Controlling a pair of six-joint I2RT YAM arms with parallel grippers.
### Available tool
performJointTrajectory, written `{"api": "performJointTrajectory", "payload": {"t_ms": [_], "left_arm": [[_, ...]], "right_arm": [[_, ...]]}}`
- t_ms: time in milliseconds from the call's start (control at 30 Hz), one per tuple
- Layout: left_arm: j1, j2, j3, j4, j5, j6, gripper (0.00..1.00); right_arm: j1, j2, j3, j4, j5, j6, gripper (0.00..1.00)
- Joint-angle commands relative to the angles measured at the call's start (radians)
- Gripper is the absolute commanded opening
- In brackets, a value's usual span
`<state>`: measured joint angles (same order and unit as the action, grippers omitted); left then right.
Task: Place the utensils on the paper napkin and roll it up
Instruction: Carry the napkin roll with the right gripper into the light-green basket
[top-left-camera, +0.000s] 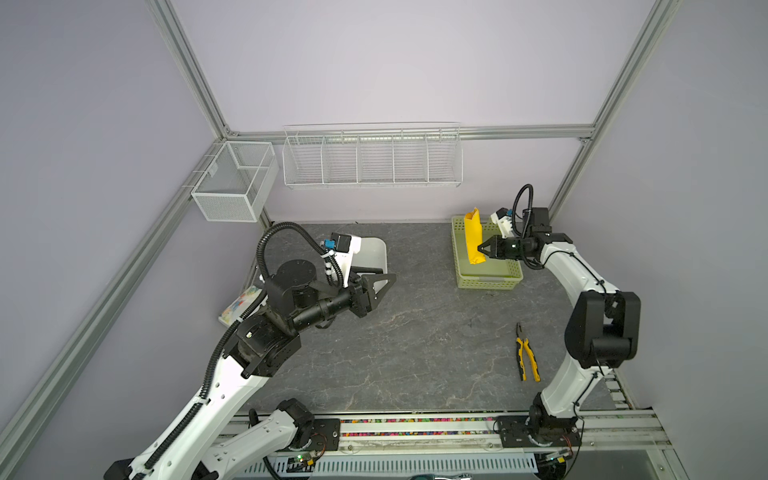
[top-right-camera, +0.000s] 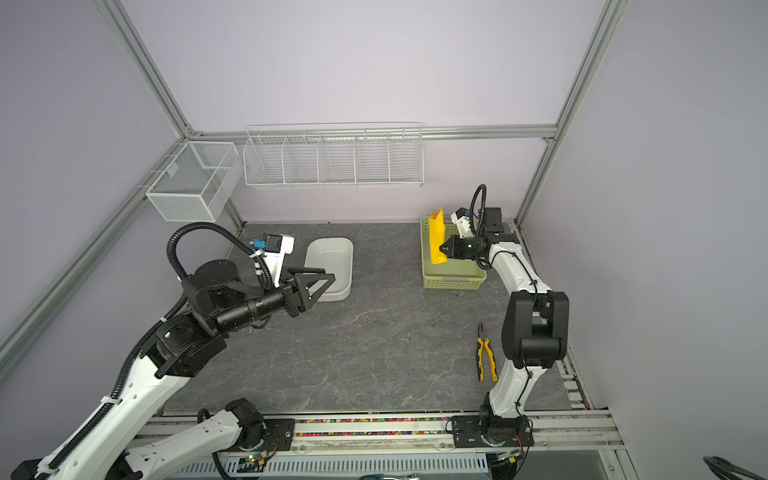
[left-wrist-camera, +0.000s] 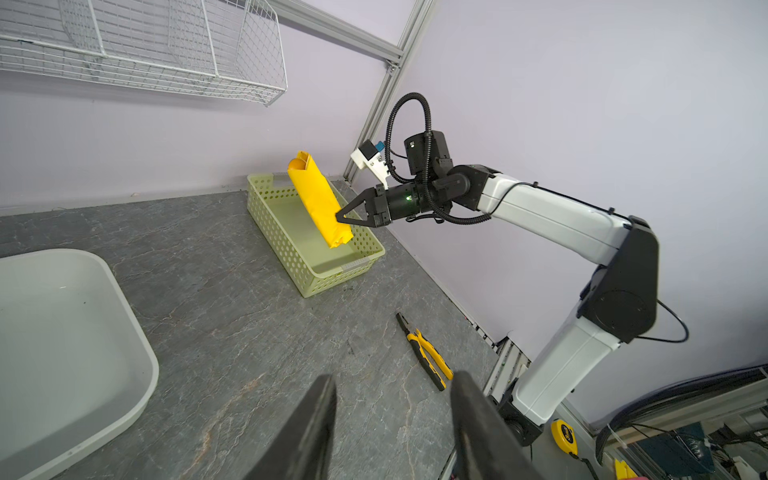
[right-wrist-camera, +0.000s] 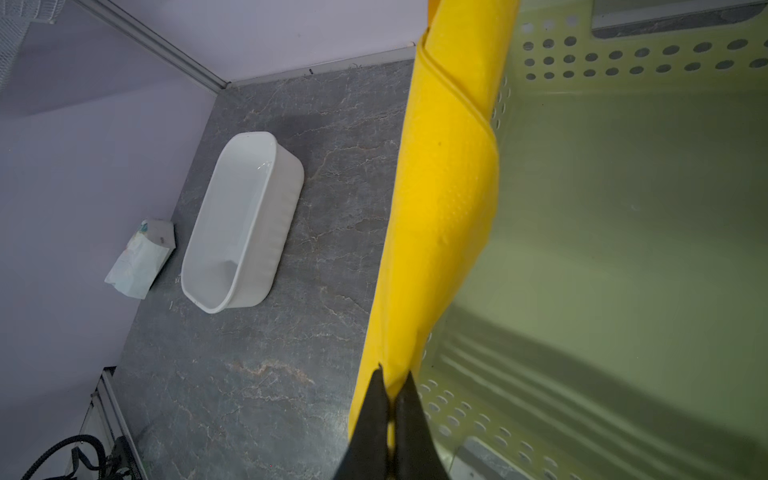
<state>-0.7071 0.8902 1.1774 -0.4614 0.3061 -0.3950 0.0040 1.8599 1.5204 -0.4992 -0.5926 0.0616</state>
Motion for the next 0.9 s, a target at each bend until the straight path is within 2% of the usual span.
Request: {"api": "performJointTrajectory", "payload": {"t_ms": [0, 367, 700, 867], "left_arm": [[0.004, -0.019, -0.02, -0.025, -0.018, 0.005, 0.46], [0.004, -0.015, -0.018, -0.023, -0.024, -0.008, 0.47], [0.004, -0.015, -0.014, -0.031, -0.042, -0.022, 0.47], [0.004, -0.014, -0.011, -0.027, -0.034, -0.022, 0.47]], "right_arm": [[-0.013, 0.086, 0.079, -0.02, -0.046, -0.048, 0.07], [-0.024, 0.377, 0.316, -0.127, -0.056, -0.04, 0.07], [-0.025, 0.499, 0.389, -0.16, -0.127, -0.019, 0.07], [-0.03, 0.533, 0.394, -0.165, -0.111, -0.002, 0.07]]}}
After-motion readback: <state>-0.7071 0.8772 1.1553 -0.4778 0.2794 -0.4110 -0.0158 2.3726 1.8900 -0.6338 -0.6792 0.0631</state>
